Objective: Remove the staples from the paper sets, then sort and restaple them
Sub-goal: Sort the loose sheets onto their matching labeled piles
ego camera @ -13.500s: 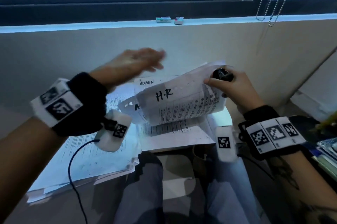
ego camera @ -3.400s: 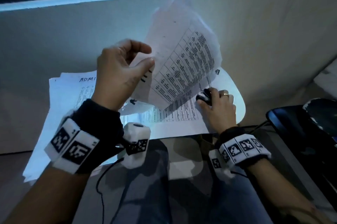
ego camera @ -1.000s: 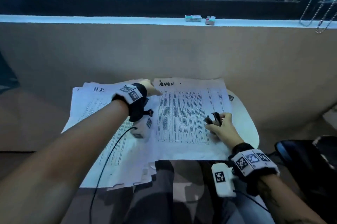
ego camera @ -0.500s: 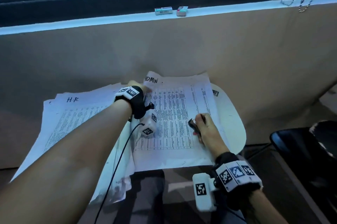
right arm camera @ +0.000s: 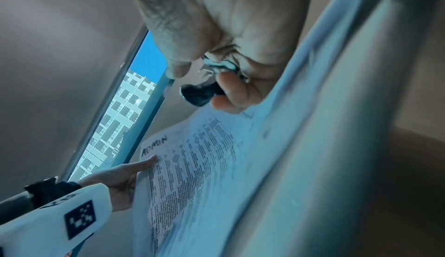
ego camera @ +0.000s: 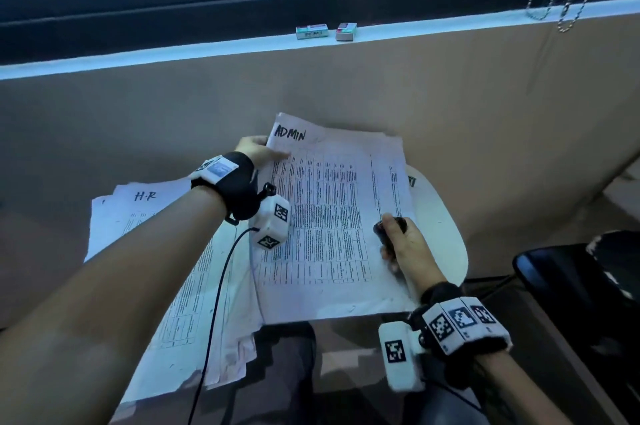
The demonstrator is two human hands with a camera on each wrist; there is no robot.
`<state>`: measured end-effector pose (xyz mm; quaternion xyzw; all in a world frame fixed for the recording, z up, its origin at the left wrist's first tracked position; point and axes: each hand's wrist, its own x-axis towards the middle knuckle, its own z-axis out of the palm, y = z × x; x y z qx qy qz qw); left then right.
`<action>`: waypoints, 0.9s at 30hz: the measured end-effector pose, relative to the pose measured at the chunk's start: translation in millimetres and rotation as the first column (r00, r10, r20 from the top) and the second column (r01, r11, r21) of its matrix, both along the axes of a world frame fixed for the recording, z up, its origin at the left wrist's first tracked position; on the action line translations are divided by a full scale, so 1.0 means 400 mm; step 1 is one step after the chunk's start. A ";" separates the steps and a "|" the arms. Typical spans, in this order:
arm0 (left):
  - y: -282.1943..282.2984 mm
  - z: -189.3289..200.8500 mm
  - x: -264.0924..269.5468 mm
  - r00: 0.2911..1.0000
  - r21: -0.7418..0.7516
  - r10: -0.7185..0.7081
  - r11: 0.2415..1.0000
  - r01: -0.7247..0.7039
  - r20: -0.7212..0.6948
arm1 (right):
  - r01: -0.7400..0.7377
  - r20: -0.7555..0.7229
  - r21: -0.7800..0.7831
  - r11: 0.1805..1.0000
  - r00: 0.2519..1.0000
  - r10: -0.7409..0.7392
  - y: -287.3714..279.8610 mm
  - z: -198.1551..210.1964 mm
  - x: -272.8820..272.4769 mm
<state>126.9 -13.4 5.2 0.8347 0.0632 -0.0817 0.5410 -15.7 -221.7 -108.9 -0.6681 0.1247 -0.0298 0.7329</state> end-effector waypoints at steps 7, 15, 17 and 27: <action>0.026 0.109 -0.054 0.928 -0.339 0.021 0.934 0.115 0.373 | 0.019 0.151 -0.164 0.986 0.989 0.006 -0.059 0.098 0.015; 0.025 0.245 -0.118 0.780 -0.404 0.092 0.889 0.216 0.619 | 0.231 0.418 -0.309 0.923 0.904 -0.086 -0.083 0.352 0.062; 0.032 0.258 -0.135 0.752 -0.417 0.108 0.878 0.234 0.650 | 0.263 0.473 -0.305 0.915 0.876 -0.094 -0.085 0.411 0.067; 0.093 0.173 -0.191 0.752 -0.357 -0.024 0.870 0.341 0.659 | 0.054 0.462 -0.197 0.979 0.886 0.044 -0.108 0.455 0.000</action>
